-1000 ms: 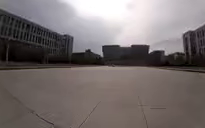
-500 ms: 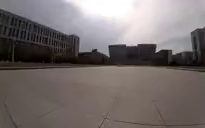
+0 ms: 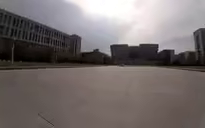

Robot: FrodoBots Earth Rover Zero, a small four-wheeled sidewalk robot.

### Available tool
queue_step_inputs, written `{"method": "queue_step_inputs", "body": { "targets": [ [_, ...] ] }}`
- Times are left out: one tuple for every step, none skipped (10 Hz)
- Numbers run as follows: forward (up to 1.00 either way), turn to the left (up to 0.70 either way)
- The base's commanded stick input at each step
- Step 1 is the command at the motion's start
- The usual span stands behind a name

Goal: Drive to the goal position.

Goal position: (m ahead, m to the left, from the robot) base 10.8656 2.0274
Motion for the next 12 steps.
{"method": "queue_step_inputs", "body": {
  "targets": [
    [1.00, 0.00],
    [1.00, 0.00],
    [1.00, 0.00],
    [1.00, 0.00],
    [1.00, 0.00],
    [1.00, 0.00],
    [1.00, 0.00],
    [1.00, 0.00],
    [1.00, 0.00],
    [1.00, 0.00],
    [1.00, 0.00],
    [1.00, 0.00]
  ]
}}
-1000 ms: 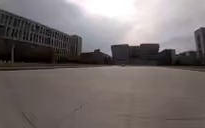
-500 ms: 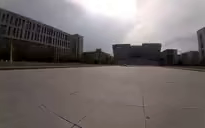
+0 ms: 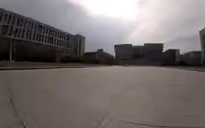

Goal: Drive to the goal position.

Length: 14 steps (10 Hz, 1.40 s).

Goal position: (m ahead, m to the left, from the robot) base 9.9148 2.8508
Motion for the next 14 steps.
{"method": "queue_step_inputs", "body": {
  "targets": [
    [1.00, 0.00],
    [1.00, 0.00],
    [1.00, 0.00],
    [1.00, 0.00],
    [1.00, 0.00],
    [1.00, 0.00],
    [1.00, 0.18],
    [1.00, 0.27],
    [1.00, 0.27],
    [1.00, 0.27],
    [1.00, 0.12],
    [1.00, 0.00],
    [1.00, 0.00],
    [1.00, 0.00]
  ]
}}
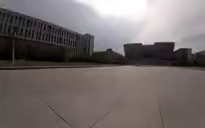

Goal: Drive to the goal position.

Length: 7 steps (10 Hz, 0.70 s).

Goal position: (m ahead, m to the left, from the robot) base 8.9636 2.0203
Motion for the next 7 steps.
{"method": "queue_step_inputs", "body": {
  "targets": [
    [1.00, 0.00],
    [1.00, 0.00],
    [1.00, 0.00],
    [1.00, 0.00],
    [1.00, 0.00],
    [1.00, 0.00],
    [1.00, 0.00]
  ]
}}
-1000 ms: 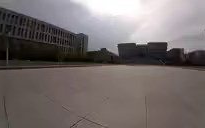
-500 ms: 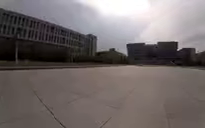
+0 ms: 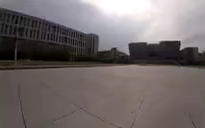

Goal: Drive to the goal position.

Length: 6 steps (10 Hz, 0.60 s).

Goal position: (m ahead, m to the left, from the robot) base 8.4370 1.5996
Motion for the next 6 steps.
{"method": "queue_step_inputs", "body": {
  "targets": [
    [1.00, 0.00],
    [1.00, 0.00],
    [1.00, 0.00],
    [1.00, 0.00],
    [1.00, 0.00],
    [1.00, 0.00]
  ]
}}
